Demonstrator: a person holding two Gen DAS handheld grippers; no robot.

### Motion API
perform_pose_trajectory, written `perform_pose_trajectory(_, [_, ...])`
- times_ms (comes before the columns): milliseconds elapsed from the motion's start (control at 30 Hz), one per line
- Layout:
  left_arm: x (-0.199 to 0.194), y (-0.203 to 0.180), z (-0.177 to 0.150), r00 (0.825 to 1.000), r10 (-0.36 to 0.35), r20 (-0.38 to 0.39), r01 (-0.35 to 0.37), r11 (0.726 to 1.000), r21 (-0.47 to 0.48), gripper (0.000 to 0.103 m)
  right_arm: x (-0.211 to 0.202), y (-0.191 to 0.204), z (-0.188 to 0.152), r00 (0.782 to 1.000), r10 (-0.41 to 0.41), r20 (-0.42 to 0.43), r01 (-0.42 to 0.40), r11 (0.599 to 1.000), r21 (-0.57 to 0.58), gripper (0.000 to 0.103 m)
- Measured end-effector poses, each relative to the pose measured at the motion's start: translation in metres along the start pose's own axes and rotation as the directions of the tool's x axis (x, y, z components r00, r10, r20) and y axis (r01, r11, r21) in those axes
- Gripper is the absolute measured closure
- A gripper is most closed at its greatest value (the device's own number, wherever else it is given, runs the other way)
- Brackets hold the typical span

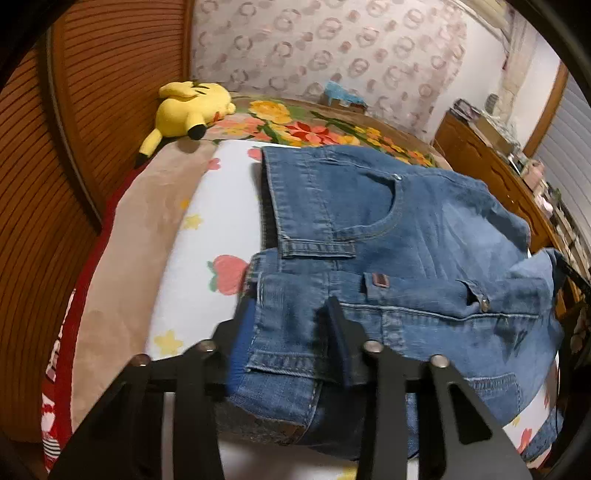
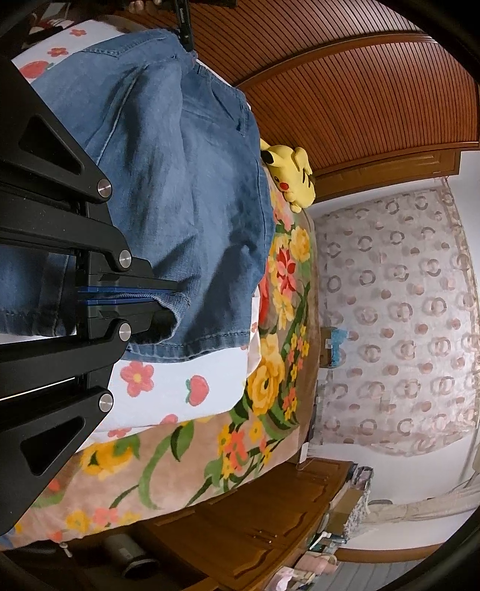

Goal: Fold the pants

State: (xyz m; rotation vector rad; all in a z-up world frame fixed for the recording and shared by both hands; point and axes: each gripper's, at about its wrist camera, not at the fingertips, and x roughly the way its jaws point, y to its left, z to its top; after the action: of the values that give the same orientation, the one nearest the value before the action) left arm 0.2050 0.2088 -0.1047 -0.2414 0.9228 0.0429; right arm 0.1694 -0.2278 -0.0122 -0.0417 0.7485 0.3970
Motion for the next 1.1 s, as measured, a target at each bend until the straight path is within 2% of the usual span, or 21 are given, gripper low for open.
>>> perform_pose_trajectory(100, [0.001,-0.007,0.000,1.000,-0.003,0.003,0.003,0.999,0.044,0.087,-0.002,0.000,-0.002,1.000,0.004,-0.001,-0.004,1.000,-0.002,0.102])
perform_pose_trajectory(233, [-0.011,-0.020,0.000,0.998,0.041,0.050,-0.047,0.993,0.108,0.100,-0.005,0.000,-0.003,1.000,0.001,0.004,-0.001,1.000,0.001,0.102])
perform_pose_trajectory(367, [-0.032,-0.023,0.007,0.993,0.047,0.111,-0.060,0.991,0.120,0.100,-0.010,-0.001,-0.003,1.000,-0.005,0.021,0.005,1.000,0.007,0.102])
perform_pose_trajectory(567, [-0.038,-0.016,0.008,0.992,0.051,0.113,-0.064,0.992,0.109,0.100,-0.011,-0.002,-0.006,1.000,-0.007,0.028,0.007,1.000,0.008,0.102])
perform_pose_trajectory(733, [-0.054,-0.026,0.008,0.985,0.054,0.167,-0.073,0.991,0.116,0.101,-0.013,0.000,-0.006,0.999,-0.013,0.039,0.012,1.000,0.009,0.102])
perform_pose_trajectory(933, [-0.092,-0.043,0.028,0.954,0.039,0.297,-0.085,0.986,0.144,0.101,-0.031,-0.002,0.007,0.993,-0.039,0.111,0.040,0.999,-0.004,0.102])
perform_pose_trajectory(1100, [-0.100,-0.050,0.053,0.933,0.044,0.356,-0.105,0.982,0.154,0.101,-0.044,-0.003,0.026,0.984,-0.066,0.167,0.072,0.997,-0.031,0.102])
